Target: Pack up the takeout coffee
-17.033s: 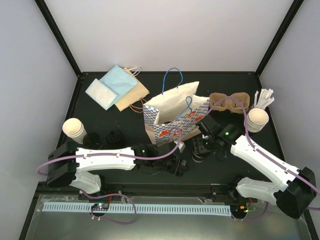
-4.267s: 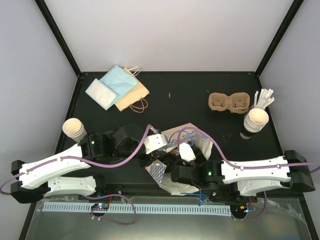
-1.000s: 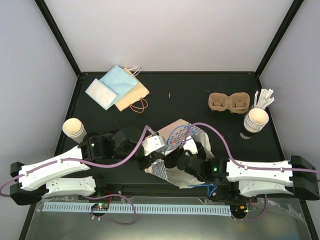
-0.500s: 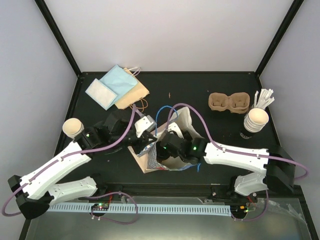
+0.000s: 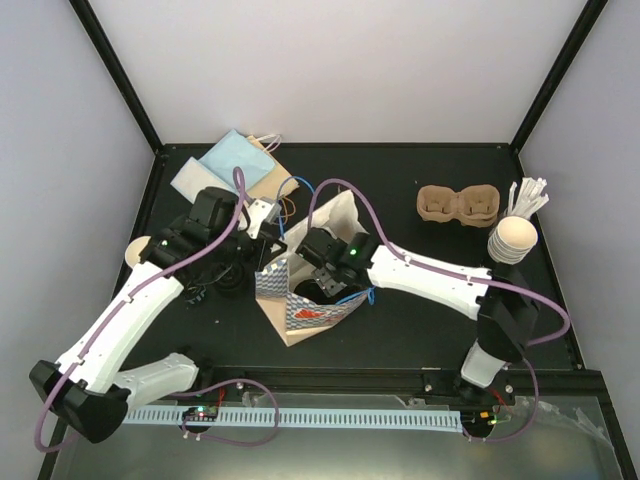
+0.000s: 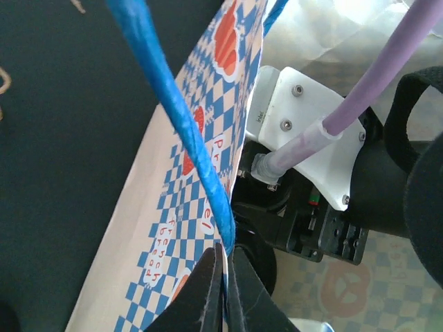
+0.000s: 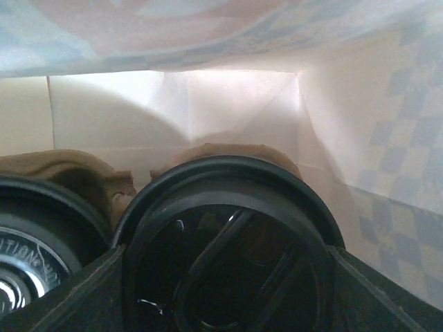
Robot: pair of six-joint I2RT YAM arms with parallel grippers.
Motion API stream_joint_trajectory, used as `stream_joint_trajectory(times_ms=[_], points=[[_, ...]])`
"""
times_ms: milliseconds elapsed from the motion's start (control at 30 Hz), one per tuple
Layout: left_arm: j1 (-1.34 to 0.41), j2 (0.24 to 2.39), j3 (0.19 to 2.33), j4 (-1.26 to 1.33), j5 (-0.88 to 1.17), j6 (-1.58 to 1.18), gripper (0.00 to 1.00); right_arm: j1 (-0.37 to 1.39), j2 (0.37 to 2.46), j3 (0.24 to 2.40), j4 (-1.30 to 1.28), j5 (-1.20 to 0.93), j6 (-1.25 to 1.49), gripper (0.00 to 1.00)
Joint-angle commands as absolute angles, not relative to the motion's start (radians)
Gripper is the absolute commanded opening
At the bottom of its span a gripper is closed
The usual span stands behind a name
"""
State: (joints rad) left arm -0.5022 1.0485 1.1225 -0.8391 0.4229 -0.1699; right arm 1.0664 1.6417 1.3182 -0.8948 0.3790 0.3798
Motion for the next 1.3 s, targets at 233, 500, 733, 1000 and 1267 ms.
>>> stream_joint_trajectory(times_ms=[233, 500, 733, 1000, 1267], points=[[-0.405, 1.101, 1.252, -0.93, 0.313, -0.154, 0.08, 0.986, 1.83, 1.527, -1.052, 0.222, 0.293, 0.46], [-0.371, 1.133, 1.267, -0.966, 0.304, -0.117, 0.03, 0.981, 1.768, 1.455, -1.059, 0.232, 0.299, 0.46], [-0.352, 1.148, 1.264, -0.983, 0.308, -0.096, 0.02, 0.982, 1.724, 1.322, -1.048, 0.219, 0.324, 0.45], [-0.35, 1.154, 1.262, -0.982, 0.331, -0.088, 0.01, 0.986, 1.696, 1.201, -1.042, 0.221, 0.36, 0.45], [-0.351, 1.16, 1.258, -0.986, 0.361, -0.085, 0.02, 1.022, 1.751, 1.126, -1.008, 0.226, 0.388, 0.45]])
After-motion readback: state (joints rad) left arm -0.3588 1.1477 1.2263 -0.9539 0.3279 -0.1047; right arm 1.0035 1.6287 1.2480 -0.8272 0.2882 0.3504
